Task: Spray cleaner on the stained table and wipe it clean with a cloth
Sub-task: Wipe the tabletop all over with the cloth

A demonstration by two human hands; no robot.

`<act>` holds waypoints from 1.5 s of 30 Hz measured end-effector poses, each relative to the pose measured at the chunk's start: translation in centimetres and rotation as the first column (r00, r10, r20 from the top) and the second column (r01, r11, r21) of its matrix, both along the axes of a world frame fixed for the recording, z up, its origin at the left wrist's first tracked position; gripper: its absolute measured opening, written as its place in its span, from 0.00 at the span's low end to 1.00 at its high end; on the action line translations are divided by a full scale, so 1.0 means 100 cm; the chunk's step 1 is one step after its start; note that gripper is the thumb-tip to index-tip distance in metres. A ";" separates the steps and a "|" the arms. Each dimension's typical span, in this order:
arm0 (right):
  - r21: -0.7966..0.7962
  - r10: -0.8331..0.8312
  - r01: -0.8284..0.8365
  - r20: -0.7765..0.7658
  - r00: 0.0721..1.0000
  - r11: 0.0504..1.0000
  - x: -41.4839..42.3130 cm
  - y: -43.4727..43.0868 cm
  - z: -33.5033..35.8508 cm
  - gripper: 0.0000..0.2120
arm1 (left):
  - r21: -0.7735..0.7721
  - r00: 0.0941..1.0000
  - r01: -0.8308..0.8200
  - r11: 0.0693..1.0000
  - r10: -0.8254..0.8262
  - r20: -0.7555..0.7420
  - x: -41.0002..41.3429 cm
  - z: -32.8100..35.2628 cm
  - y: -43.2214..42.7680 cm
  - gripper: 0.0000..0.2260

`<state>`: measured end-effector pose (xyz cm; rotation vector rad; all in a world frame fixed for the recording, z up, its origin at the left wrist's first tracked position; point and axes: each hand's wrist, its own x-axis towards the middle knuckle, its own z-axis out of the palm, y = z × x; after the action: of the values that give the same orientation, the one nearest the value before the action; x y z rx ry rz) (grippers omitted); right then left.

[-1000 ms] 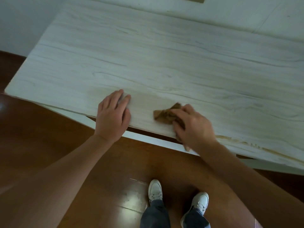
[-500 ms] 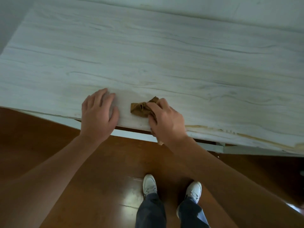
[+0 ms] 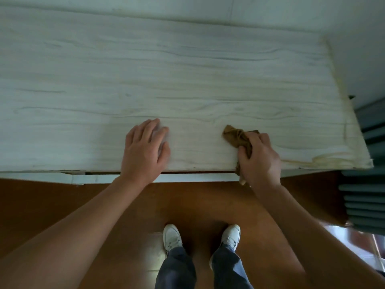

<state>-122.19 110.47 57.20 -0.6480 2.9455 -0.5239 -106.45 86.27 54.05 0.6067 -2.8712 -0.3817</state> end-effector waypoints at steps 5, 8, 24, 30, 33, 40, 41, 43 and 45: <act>-0.126 0.270 -0.264 0.037 0.962 0.956 0.067 -0.078 -0.005 0.16 | -0.033 1.000 0.009 0.999 -0.009 0.016 0.001 0.001 0.000 0.20; -0.183 0.351 -0.338 0.038 0.936 0.923 0.081 -0.092 -0.011 0.15 | -0.021 1.000 0.000 1.000 0.000 0.021 0.002 0.002 0.000 0.22; -0.041 -0.052 0.053 0.018 0.998 0.998 -0.064 0.111 -0.003 0.18 | 0.020 0.999 0.040 0.999 -0.039 -0.019 -0.085 0.023 0.104 0.22; -0.057 0.289 -0.289 -0.010 0.957 0.956 -0.063 0.124 -0.006 0.20 | -0.002 0.993 0.116 0.993 -0.116 0.019 -0.136 0.012 0.172 0.24; -0.058 0.259 -0.258 0.001 0.966 0.964 -0.092 0.155 -0.004 0.19 | -0.039 0.991 0.122 0.992 -0.120 0.064 -0.138 0.003 0.186 0.24; -0.076 0.151 -0.147 0.054 0.987 0.986 -0.128 0.205 0.002 0.21 | -0.106 0.994 0.087 0.991 -0.080 0.070 -0.139 0.000 0.191 0.24; -0.089 0.166 -0.160 0.066 0.984 0.983 -0.126 0.202 0.003 0.21 | -0.109 0.995 0.081 0.991 -0.074 0.069 -0.139 0.000 0.191 0.24; -0.134 0.202 -0.188 0.102 0.974 0.973 -0.122 0.193 0.004 0.21 | -0.116 0.995 0.073 0.991 -0.065 0.072 -0.140 0.001 0.192 0.24; -0.169 0.270 -0.247 0.132 0.954 0.954 -0.115 0.181 0.003 0.20 | -0.131 0.996 0.066 0.989 -0.057 0.074 -0.140 0.001 0.192 0.25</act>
<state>-133.65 128.58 57.51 -0.9480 2.6407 -0.7374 -120.49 105.47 54.16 0.5187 -2.9576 -0.1789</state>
